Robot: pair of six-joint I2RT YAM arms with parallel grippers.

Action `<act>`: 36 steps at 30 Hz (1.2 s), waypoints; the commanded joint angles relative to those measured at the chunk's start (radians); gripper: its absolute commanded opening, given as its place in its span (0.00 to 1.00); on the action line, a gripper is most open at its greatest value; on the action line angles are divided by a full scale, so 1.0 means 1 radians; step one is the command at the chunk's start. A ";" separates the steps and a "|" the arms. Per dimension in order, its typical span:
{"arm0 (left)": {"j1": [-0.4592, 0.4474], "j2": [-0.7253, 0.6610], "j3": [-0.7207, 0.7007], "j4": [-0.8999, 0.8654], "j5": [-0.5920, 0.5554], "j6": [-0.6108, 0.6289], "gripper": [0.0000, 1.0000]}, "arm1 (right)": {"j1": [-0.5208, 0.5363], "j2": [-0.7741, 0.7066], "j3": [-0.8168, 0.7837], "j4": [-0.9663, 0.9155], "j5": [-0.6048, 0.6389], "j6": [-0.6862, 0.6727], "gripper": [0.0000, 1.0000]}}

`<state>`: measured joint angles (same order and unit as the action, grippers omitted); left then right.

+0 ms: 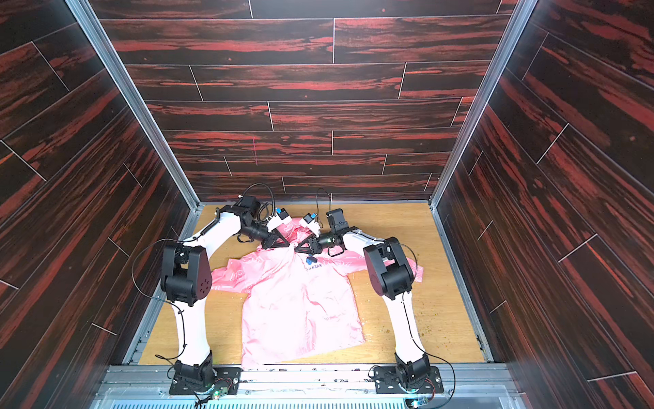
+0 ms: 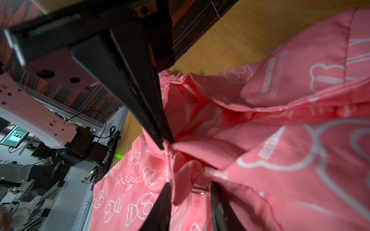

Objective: Unzip the jacket
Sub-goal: Unzip the zipper on the jacket.

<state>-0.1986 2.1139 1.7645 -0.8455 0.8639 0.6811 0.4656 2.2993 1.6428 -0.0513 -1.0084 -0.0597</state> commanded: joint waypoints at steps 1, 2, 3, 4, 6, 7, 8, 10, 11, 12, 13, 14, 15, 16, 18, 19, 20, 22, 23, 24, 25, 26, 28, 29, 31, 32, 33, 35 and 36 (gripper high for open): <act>-0.008 -0.066 0.032 -0.034 0.038 0.020 0.00 | 0.005 0.051 0.019 -0.001 -0.030 0.005 0.34; -0.007 -0.066 0.033 -0.037 0.038 0.021 0.00 | 0.005 0.052 0.021 -0.002 -0.035 0.006 0.34; -0.008 -0.066 0.033 -0.037 0.040 0.020 0.00 | 0.005 0.053 0.023 -0.002 -0.040 0.007 0.34; -0.008 -0.068 0.033 -0.038 0.042 0.020 0.00 | 0.007 0.054 0.025 0.001 -0.041 0.007 0.34; -0.007 -0.068 0.033 -0.038 0.046 0.022 0.00 | 0.007 0.057 0.027 0.007 -0.044 0.014 0.34; -0.009 -0.068 0.034 -0.039 0.046 0.022 0.00 | 0.008 0.060 0.029 0.009 -0.044 0.016 0.34; -0.009 -0.068 0.033 -0.040 0.046 0.021 0.00 | 0.008 0.060 0.030 0.010 -0.044 0.017 0.34; -0.009 -0.069 0.032 -0.037 0.046 0.022 0.00 | 0.011 0.064 0.034 0.009 -0.044 0.020 0.34; -0.009 -0.067 0.033 -0.041 0.046 0.021 0.00 | 0.013 0.066 0.035 0.010 -0.042 0.022 0.34; -0.010 -0.068 0.033 -0.041 0.045 0.022 0.00 | 0.015 0.067 0.036 0.009 -0.040 0.023 0.34; -0.011 -0.068 0.033 -0.040 0.044 0.022 0.00 | 0.017 0.068 0.037 0.010 -0.037 0.025 0.34; -0.011 -0.068 0.034 -0.041 0.044 0.021 0.00 | 0.021 0.070 0.038 0.009 -0.030 0.024 0.34; -0.011 -0.068 0.034 -0.040 0.044 0.021 0.00 | 0.025 0.069 0.037 0.009 -0.020 0.025 0.33; -0.011 -0.068 0.036 -0.040 0.044 0.021 0.00 | 0.029 0.069 0.037 0.007 -0.011 0.025 0.33; -0.012 -0.068 0.036 -0.040 0.042 0.020 0.00 | 0.036 0.070 0.032 0.010 0.005 0.027 0.31; -0.010 -0.068 0.036 -0.041 0.041 0.021 0.00 | 0.037 0.068 0.026 0.015 0.012 0.031 0.30; -0.012 -0.068 0.036 -0.040 0.040 0.020 0.00 | 0.039 0.065 0.020 0.019 0.017 0.032 0.29; -0.011 -0.068 0.038 -0.041 0.040 0.020 0.00 | 0.039 0.057 0.009 0.028 0.025 0.035 0.28; -0.011 -0.066 0.039 -0.042 0.040 0.020 0.00 | 0.038 0.053 0.003 0.030 0.028 0.040 0.27; -0.011 -0.066 0.039 -0.041 0.038 0.021 0.00 | 0.038 0.052 0.002 0.026 0.029 0.037 0.26; -0.012 -0.066 0.041 -0.043 0.038 0.023 0.00 | 0.039 0.051 -0.002 0.025 0.031 0.035 0.26; -0.011 -0.066 0.041 -0.042 0.038 0.021 0.00 | 0.039 0.048 -0.008 0.025 0.033 0.035 0.25; -0.011 -0.066 0.043 -0.044 0.037 0.022 0.00 | 0.039 0.043 -0.019 0.026 0.038 0.035 0.23; -0.012 -0.066 0.043 -0.043 0.038 0.021 0.00 | 0.039 0.041 -0.025 0.029 0.041 0.035 0.23; -0.011 -0.066 0.044 -0.044 0.037 0.022 0.00 | 0.039 0.037 -0.032 0.031 0.046 0.038 0.21; -0.012 -0.066 0.046 -0.047 0.035 0.021 0.00 | 0.039 0.036 -0.034 0.028 0.047 0.037 0.20; -0.011 -0.066 0.046 -0.047 0.033 0.024 0.00 | 0.039 0.035 -0.034 0.022 0.047 0.035 0.20; -0.011 -0.067 0.050 -0.049 0.030 0.023 0.00 | 0.039 0.031 -0.042 0.017 0.057 0.028 0.19; -0.011 -0.067 0.052 -0.051 0.030 0.023 0.00 | 0.039 0.027 -0.049 0.017 0.063 0.024 0.19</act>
<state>-0.2016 2.1124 1.7760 -0.8711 0.8524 0.6853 0.4965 2.3051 1.6199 -0.0204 -0.9775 -0.0200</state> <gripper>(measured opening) 0.053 0.187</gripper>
